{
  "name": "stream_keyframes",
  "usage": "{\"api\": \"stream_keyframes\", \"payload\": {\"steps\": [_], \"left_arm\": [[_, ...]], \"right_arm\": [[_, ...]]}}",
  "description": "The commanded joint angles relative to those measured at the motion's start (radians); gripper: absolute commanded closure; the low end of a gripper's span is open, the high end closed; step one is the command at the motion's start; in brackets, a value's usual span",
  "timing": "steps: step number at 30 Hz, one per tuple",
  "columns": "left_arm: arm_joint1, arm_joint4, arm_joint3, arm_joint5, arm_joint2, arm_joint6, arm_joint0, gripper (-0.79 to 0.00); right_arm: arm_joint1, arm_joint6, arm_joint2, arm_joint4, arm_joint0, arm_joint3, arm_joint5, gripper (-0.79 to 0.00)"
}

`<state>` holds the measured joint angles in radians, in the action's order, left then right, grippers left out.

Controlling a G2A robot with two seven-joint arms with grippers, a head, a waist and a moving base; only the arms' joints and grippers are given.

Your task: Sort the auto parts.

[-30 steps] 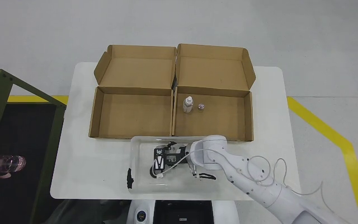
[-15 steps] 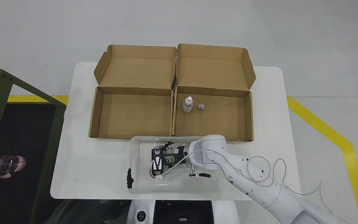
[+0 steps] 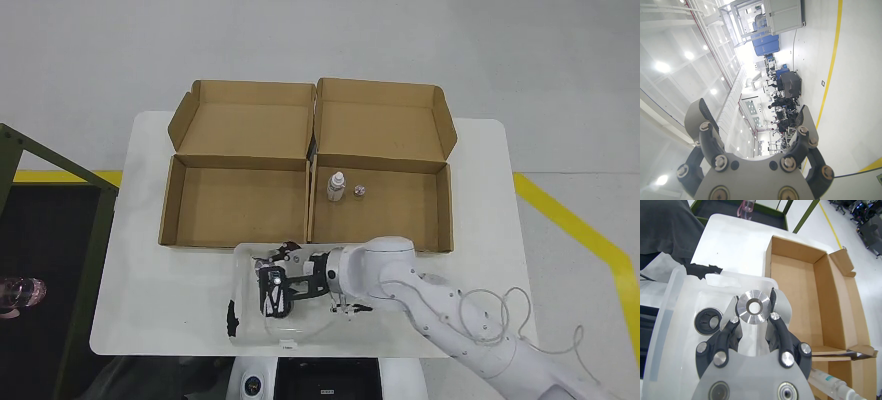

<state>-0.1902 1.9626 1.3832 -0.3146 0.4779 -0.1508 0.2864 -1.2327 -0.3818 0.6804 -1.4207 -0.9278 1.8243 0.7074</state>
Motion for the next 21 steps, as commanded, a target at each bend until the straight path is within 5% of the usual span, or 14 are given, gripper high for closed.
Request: {"api": "stream_keyframes", "payload": {"steps": [1,21], "left_arm": [[0.0,0.0,0.0,0.0,0.0,0.0,0.0,-0.785],[0.0,0.0,0.0,0.0,0.0,0.0,0.0,-0.785]], "right_arm": [[0.001,0.026,0.012,-0.011,-0.001,0.015,-0.008,0.0],[0.012,0.291,0.15,-0.139,-0.047,0.072,-0.145,0.0]]}}
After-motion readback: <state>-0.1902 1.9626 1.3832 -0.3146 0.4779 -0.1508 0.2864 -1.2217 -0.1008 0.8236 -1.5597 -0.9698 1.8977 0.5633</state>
